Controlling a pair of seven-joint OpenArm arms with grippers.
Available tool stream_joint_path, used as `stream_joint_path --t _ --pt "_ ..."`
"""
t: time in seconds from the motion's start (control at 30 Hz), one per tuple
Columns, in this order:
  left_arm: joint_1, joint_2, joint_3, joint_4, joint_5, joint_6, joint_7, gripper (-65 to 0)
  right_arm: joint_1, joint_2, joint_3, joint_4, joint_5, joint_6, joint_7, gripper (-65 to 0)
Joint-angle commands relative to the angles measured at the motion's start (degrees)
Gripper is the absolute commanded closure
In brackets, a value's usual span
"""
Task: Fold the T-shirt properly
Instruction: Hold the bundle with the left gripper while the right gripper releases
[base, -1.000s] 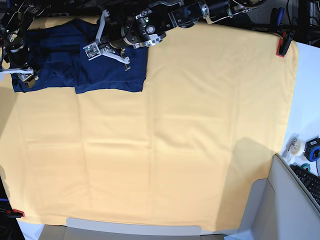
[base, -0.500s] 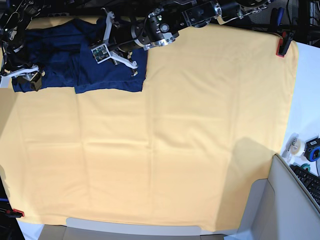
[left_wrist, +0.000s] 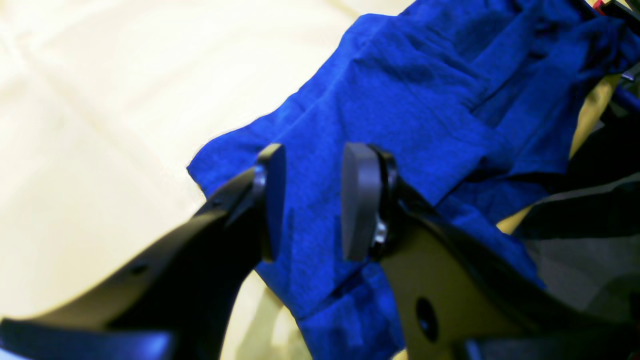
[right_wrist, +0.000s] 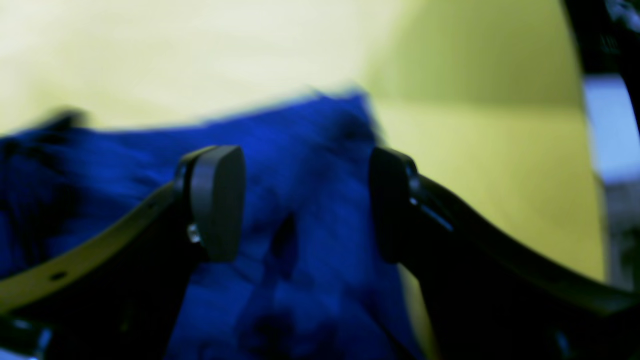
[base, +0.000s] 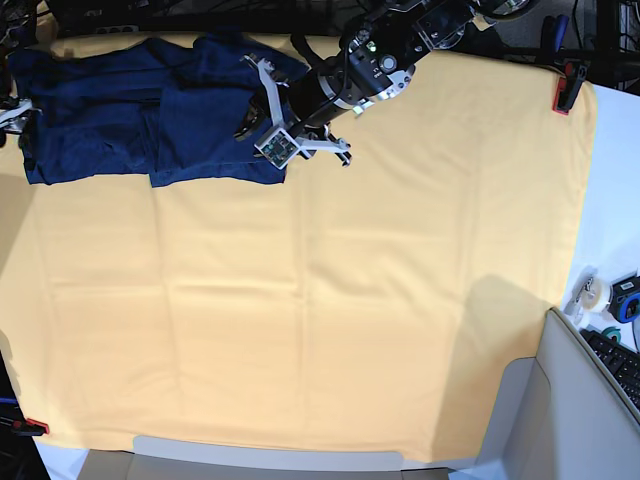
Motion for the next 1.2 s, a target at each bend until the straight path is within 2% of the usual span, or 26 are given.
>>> stream_joint_path --t 0.0,0.13,0.27,0.4,0.73,0.9,1.07,1.17 --pt "0.0 0.2 -0.2 1.1 0.0 -0.1 -1.1 -19.1 1.5 2.0 2.4 -1.7 0.9 0.5 -0.9 -38.6" --pt "0.1 0.2 -0.2 1.0 0.0 -0.1 -1.1 -19.1 5.1 5.5 7.4 -13.0 0.9 0.5 -6.5 -38.6" --pt "1.2 0.2 -0.2 0.9 0.1 0.0 -1.1 -19.1 5.8 7.9 7.2 -20.3 0.9 0.5 -6.8 -38.5" --pt "1.4 0.2 -0.2 0.9 0.1 0.1 -1.1 -19.1 6.2 7.9 6.9 -21.0 0.8 0.5 -6.8 -38.4" --pt "1.4 0.3 -0.2 0.8 0.1 0.2 -1.1 -19.1 10.6 8.8 -2.1 -21.4 0.9 0.5 -6.8 -38.5" --pt "1.4 0.4 -0.2 0.8 0.1 0.3 -1.1 -19.1 10.2 8.8 -2.6 -21.3 3.2 0.5 -7.1 -38.4" --pt "1.2 0.4 -0.2 -0.1 0.1 0.3 -1.1 -19.1 9.3 8.6 -2.6 -21.3 5.9 0.5 -10.8 -38.4" --pt "1.0 0.6 -0.2 -0.8 0.1 0.3 -1.1 -19.1 9.1 7.5 -4.5 -21.3 5.9 0.5 -10.9 -38.4"
